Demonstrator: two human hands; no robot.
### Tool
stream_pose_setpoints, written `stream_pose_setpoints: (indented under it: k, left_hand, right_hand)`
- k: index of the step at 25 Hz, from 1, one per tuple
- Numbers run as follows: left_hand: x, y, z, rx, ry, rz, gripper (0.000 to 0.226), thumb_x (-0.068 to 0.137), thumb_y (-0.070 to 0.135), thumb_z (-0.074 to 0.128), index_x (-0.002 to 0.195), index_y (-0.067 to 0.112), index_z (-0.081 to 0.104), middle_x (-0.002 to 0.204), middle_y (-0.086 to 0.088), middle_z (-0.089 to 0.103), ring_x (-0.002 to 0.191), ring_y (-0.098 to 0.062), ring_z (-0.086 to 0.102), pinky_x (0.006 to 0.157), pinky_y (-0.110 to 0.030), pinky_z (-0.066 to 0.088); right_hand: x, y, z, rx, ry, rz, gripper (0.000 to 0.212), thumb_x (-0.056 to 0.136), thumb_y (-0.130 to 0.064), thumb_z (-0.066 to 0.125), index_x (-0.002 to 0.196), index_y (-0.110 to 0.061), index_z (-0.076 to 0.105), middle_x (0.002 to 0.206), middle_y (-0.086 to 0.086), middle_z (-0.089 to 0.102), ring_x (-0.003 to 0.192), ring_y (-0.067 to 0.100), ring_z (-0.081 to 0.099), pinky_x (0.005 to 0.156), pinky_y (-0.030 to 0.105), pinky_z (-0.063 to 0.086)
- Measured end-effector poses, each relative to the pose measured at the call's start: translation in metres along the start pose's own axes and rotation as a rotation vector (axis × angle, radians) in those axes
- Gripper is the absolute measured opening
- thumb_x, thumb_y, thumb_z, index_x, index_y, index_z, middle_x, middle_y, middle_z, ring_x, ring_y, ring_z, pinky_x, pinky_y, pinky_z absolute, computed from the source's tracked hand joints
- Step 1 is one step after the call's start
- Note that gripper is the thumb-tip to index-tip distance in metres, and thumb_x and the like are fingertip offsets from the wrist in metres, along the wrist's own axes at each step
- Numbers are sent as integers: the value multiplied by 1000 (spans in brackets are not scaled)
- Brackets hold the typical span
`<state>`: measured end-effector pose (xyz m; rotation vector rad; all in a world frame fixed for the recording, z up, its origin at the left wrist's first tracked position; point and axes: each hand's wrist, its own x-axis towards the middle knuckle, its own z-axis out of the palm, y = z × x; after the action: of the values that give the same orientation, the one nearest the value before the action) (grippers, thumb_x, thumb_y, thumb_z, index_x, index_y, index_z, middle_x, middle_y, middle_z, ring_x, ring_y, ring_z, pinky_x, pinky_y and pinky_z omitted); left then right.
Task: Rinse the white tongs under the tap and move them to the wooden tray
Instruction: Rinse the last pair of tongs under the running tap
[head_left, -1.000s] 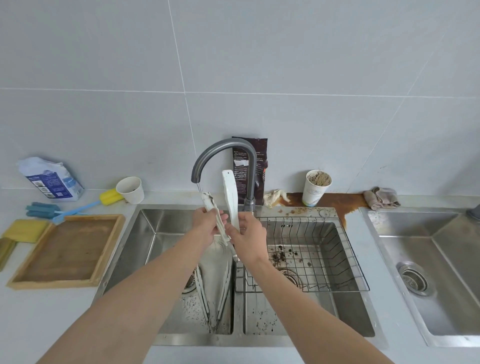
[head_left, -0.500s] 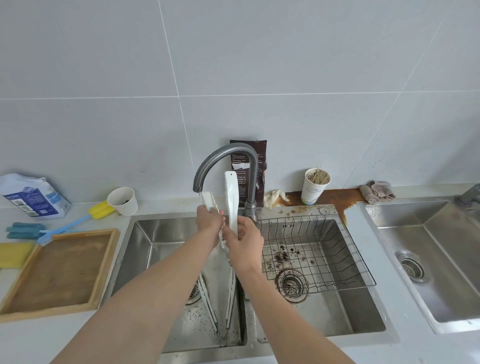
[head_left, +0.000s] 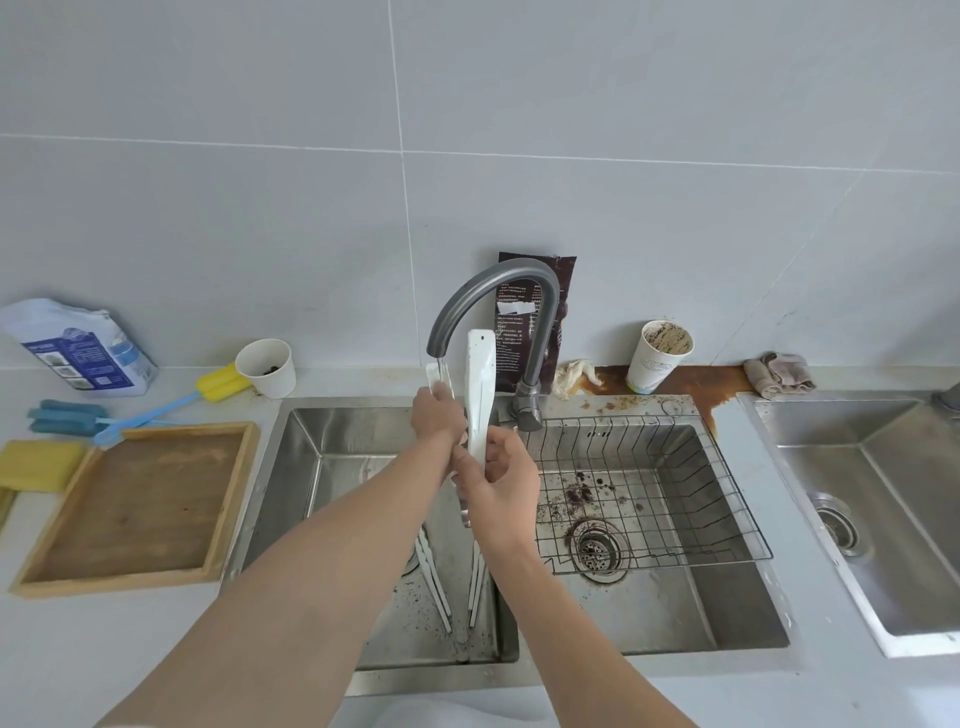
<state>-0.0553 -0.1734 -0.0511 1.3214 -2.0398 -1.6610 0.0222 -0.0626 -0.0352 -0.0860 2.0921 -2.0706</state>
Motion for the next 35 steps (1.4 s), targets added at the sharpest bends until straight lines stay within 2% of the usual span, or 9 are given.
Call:
stream_pose_setpoints:
  k: [6,8,10,12,17,22,26,29,35]
  left_hand:
    - [9,-7,5,-283,-138,-198,50,104,24,32,123,-17,54,123,-37,57,102,-48,60,93,-47,51]
    - [10,-6,7,-390,-157,-251,50,102,29,35,109,-14,60,102,-32,67,82,-42,64,77,-41,55]
    - [8,-3,5,-413,-125,-260,52,101,47,39,79,4,58,64,-9,60,55,-23,58,51,-24,52]
    - [9,-5,6,-422,-75,-243,49,102,44,40,70,8,52,53,0,54,42,-12,50,36,-18,42]
    - [15,-11,3,-456,-3,-172,23,103,13,32,121,6,45,90,-12,65,56,-14,47,50,-25,44]
    - [24,-8,1,-427,50,-168,33,103,31,37,87,7,52,76,-9,54,44,-16,40,33,-18,32]
    - [21,0,5,-423,12,-128,50,101,49,39,71,10,50,54,-4,48,38,-15,39,35,-19,34]
    - [17,2,8,-386,-60,-65,44,104,41,35,74,11,48,58,-5,48,41,-14,38,36,-19,32]
    - [8,4,12,-145,-118,34,16,103,16,30,101,11,45,82,-3,56,60,-14,47,49,-25,42]
  right_hand:
    - [1,-5,-1,-18,-58,-56,13,89,-17,71,97,-24,62,79,-5,68,70,10,63,63,30,54]
    - [3,-6,-3,-8,-66,-60,11,89,-23,70,97,-22,61,79,-3,67,68,9,58,62,29,50]
    - [7,-7,-5,-1,-72,-56,12,90,-28,69,96,-22,60,78,0,66,67,9,56,60,28,46]
    - [11,-7,-6,-15,-76,-50,15,91,-32,67,95,-21,58,73,-1,63,61,7,52,56,24,43]
    - [16,0,-10,-10,-43,3,23,92,-41,63,92,-19,56,56,-13,48,48,6,39,45,22,35]
    - [12,5,-5,-88,-88,-8,58,87,-65,58,92,-8,51,64,4,36,57,19,32,48,30,30]
    - [10,6,-4,-172,-87,-20,71,82,-78,48,83,-8,43,64,-2,36,60,13,34,54,29,31]
    - [12,4,-9,-139,-74,19,56,87,-73,45,74,-19,41,62,-1,36,59,16,34,53,32,31]
    - [17,4,-20,-3,-19,116,49,102,-55,31,78,-15,46,55,-2,37,43,11,32,41,27,28]
